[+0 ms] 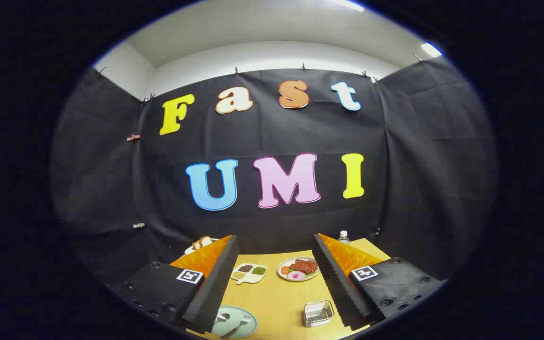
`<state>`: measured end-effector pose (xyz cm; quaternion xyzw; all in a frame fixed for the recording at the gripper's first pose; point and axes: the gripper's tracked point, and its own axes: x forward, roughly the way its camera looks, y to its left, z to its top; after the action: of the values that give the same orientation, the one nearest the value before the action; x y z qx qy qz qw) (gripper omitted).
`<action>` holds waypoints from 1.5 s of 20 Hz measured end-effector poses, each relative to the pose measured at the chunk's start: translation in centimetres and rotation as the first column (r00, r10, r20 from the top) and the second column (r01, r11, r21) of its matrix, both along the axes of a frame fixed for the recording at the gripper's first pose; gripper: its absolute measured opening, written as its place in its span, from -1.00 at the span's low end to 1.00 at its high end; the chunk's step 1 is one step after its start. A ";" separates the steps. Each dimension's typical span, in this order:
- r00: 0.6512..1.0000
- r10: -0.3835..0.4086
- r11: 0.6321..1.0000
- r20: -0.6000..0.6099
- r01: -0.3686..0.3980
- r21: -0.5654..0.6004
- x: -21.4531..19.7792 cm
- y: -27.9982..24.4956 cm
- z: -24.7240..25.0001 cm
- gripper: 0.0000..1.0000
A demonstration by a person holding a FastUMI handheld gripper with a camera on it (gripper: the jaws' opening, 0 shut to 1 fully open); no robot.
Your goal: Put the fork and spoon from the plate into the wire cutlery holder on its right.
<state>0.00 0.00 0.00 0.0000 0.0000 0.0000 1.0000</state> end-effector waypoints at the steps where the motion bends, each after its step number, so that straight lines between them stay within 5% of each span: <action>1: 0.999 0.025 1.000 -0.028 -0.026 -0.011 0.1 0.5 -0.8 0.96; 23: 0.975 -0.111 0.994 -0.192 0.113 -0.001 3.6 -1.4 -9.0 0.96; 30: 0.937 -0.049 0.998 -0.345 0.058 0.017 3.9 2.7 -14.8 0.98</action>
<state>3.91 2.75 -14.80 0.0133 0.1747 -0.0271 0.9841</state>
